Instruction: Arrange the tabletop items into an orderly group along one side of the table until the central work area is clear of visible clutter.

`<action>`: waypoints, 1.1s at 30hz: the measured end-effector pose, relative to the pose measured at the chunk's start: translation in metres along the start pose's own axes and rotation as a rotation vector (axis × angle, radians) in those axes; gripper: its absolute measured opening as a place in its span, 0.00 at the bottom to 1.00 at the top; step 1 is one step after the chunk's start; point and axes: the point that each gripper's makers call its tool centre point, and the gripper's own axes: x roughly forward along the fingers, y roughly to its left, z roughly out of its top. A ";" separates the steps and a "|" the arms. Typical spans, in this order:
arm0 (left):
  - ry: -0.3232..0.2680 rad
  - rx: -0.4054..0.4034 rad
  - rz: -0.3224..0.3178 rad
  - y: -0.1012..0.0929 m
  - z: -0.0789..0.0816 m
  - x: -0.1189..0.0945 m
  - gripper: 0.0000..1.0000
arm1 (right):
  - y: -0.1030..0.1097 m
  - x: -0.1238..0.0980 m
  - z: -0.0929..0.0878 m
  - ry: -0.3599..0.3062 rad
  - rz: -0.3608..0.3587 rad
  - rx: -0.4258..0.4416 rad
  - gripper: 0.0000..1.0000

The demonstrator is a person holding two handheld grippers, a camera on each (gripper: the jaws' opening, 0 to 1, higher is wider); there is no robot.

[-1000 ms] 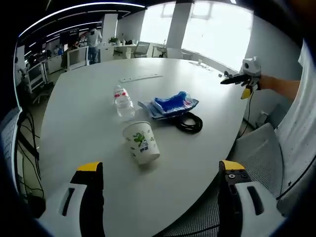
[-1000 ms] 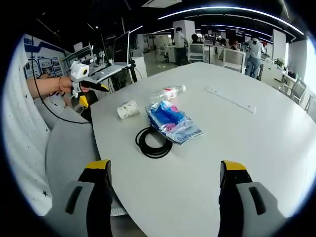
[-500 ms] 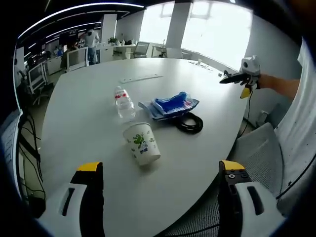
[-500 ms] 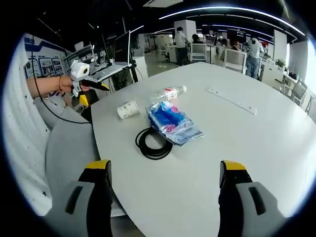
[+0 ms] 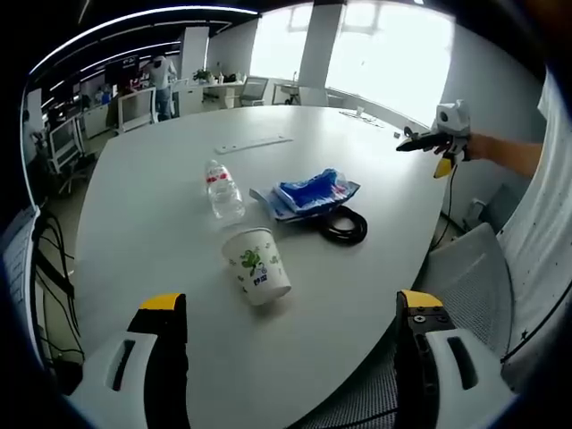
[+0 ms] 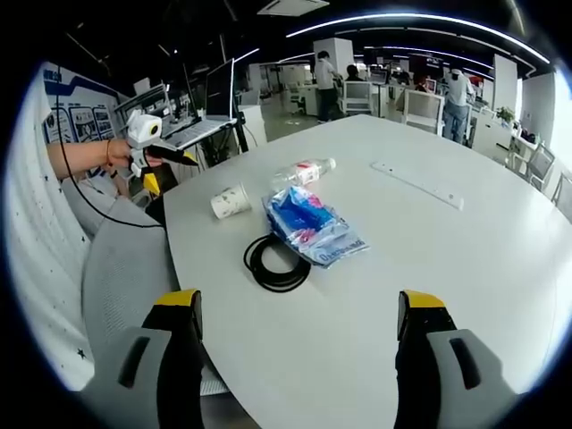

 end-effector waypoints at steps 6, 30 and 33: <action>-0.012 0.013 -0.003 -0.002 0.008 0.001 1.00 | -0.002 -0.002 0.004 -0.021 -0.009 0.012 0.89; -0.062 0.066 -0.006 0.000 0.051 0.016 1.00 | -0.008 0.005 0.034 -0.084 -0.029 0.013 0.83; -0.070 0.072 -0.010 0.001 0.057 0.019 1.00 | -0.009 0.007 0.038 -0.093 -0.031 0.011 0.83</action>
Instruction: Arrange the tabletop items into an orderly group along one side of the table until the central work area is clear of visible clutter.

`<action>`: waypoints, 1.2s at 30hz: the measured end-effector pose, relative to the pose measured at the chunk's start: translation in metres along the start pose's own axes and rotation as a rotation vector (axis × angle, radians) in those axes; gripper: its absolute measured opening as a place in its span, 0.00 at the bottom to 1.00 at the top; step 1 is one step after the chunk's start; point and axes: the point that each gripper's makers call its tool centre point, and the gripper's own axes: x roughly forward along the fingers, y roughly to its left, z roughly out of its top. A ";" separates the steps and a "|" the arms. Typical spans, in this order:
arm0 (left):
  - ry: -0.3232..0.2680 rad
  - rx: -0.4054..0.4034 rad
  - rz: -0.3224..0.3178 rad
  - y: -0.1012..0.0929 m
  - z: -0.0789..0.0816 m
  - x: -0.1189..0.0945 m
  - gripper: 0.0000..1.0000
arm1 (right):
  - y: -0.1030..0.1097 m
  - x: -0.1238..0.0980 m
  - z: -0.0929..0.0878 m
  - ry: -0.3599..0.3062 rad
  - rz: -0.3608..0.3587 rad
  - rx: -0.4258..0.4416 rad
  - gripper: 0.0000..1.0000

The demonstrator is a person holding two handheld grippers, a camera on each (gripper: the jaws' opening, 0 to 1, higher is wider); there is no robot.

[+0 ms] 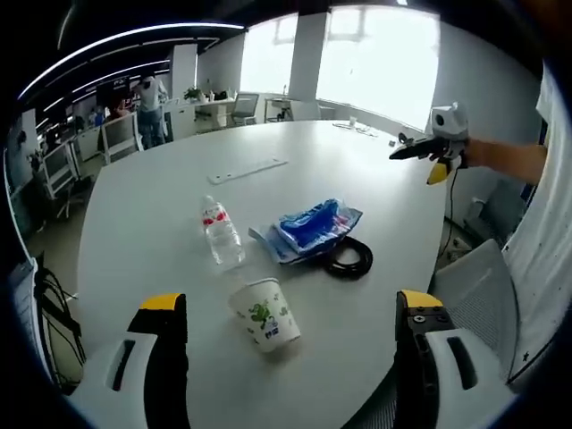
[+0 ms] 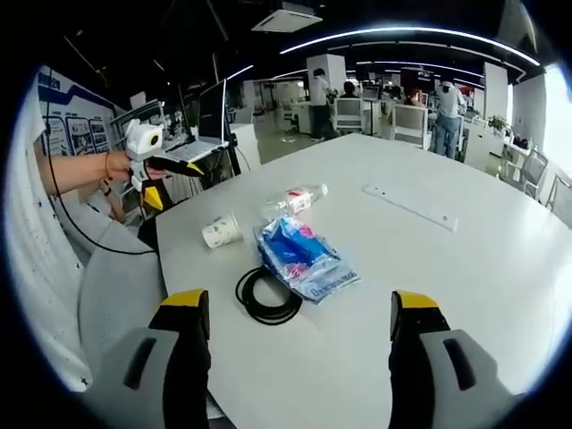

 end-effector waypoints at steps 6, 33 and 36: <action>-0.017 0.009 -0.009 0.000 0.011 0.007 1.00 | 0.001 0.006 0.007 -0.011 0.006 0.000 0.82; -0.106 0.043 -0.076 -0.014 0.069 0.051 0.94 | -0.010 0.039 0.023 -0.035 -0.007 0.038 0.74; -0.110 0.043 -0.086 -0.016 0.073 0.057 0.93 | -0.013 0.043 0.024 -0.032 -0.017 0.048 0.72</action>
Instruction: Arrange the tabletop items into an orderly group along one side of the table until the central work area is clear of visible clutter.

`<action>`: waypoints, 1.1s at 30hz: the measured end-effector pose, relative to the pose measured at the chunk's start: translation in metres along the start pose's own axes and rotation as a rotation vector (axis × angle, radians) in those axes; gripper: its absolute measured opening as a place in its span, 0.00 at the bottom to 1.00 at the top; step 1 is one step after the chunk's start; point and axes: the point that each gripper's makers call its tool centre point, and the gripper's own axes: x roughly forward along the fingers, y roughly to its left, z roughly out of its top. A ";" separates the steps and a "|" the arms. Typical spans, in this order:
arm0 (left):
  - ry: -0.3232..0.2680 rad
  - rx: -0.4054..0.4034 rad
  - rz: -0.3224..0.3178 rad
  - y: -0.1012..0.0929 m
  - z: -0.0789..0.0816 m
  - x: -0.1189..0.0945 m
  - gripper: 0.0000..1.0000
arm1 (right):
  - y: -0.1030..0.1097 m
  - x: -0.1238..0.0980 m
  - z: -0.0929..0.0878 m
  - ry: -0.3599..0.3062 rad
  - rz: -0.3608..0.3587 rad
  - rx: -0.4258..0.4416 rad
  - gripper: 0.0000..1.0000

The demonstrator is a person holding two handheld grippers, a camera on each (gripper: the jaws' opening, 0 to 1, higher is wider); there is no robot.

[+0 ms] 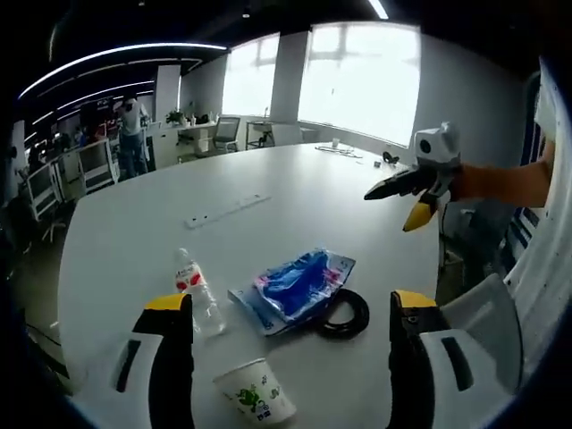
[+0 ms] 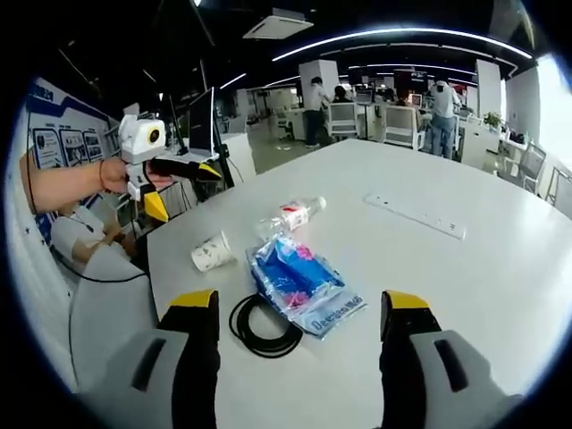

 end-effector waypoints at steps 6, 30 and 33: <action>-0.007 -0.011 -0.008 0.002 0.003 0.012 0.91 | -0.005 0.009 0.001 0.005 -0.017 0.014 0.70; 0.012 -0.030 -0.036 0.006 -0.002 0.050 0.80 | -0.013 0.039 -0.009 0.036 -0.065 0.091 0.59; 0.022 -0.034 -0.037 0.006 -0.006 0.053 0.78 | -0.013 0.043 -0.011 0.042 -0.065 0.100 0.58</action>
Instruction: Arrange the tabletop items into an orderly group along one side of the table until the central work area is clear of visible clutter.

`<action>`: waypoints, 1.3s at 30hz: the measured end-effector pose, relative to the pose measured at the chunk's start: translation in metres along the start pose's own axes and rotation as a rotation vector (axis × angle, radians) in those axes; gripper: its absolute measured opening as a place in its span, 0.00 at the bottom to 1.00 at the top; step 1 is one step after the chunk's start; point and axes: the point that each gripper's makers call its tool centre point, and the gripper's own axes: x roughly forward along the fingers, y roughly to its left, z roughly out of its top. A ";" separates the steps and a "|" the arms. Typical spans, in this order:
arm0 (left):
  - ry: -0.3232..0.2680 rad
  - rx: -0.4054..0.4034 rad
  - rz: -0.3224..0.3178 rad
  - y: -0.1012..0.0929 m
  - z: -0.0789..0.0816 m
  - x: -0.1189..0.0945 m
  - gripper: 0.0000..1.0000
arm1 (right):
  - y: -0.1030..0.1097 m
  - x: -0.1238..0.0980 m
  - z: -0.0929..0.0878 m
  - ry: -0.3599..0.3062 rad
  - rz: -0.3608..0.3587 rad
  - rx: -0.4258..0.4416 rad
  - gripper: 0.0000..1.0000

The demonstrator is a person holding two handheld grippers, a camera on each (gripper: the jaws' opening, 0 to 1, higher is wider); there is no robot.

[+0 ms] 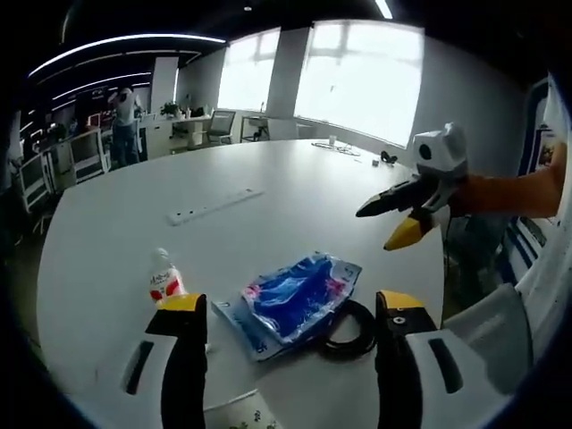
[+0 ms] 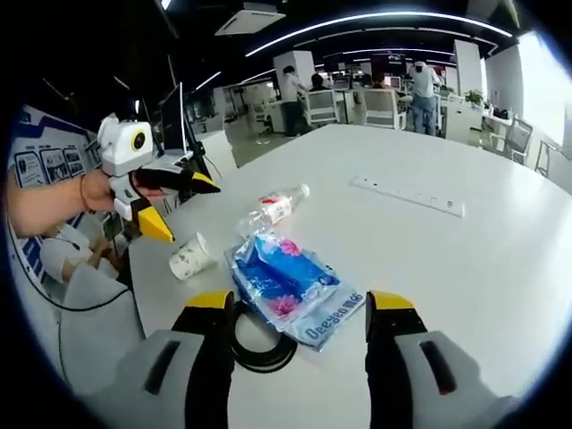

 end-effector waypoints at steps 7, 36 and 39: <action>0.016 -0.013 0.000 0.003 -0.006 0.008 0.72 | -0.001 0.008 -0.003 0.012 -0.003 0.010 0.54; 0.123 -0.067 0.011 0.011 -0.034 0.036 0.49 | -0.002 0.037 -0.021 0.077 0.014 0.049 0.41; 0.139 -0.075 0.018 0.013 -0.038 0.039 0.43 | 0.000 0.039 -0.021 0.079 0.020 0.050 0.38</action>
